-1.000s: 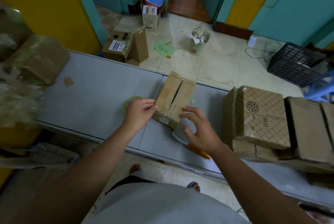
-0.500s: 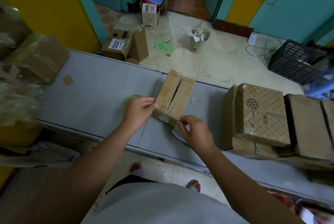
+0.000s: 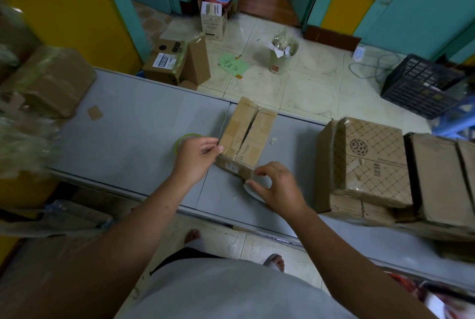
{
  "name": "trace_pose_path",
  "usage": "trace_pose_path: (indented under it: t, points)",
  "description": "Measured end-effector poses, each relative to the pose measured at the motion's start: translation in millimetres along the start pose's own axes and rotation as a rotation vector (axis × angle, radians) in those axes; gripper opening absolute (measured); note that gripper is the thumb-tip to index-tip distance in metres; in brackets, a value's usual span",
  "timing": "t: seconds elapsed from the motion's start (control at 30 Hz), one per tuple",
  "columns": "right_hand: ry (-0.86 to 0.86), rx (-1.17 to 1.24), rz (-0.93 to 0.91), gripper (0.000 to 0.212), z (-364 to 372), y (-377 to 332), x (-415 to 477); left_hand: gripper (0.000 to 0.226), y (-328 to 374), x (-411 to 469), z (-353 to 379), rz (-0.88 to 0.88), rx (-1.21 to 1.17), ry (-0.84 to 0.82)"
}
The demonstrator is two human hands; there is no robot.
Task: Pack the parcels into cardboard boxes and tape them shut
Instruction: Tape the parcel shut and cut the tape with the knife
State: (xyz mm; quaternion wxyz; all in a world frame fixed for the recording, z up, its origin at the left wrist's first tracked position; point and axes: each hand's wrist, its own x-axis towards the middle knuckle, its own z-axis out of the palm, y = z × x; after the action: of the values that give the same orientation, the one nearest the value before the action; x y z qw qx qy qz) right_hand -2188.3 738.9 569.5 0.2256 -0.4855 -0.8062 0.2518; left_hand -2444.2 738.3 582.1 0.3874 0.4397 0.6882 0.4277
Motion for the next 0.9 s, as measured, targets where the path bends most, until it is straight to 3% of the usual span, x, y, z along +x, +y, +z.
trace_pose_path:
  t: [0.1,0.53,0.9]
  points:
    - [0.041,-0.027,-0.025,0.006,4,1,2,0.032,-1,0,-1,0.005,-0.003,-0.005]
    - [-0.081,0.028,-0.105,0.013,-7,8,5,0.031,2,1,-3,-0.011,-0.024,-0.02]
    - [-0.076,0.066,-0.01,0.023,-8,1,-2,0.029,2,1,-2,-0.012,-0.027,-0.03]
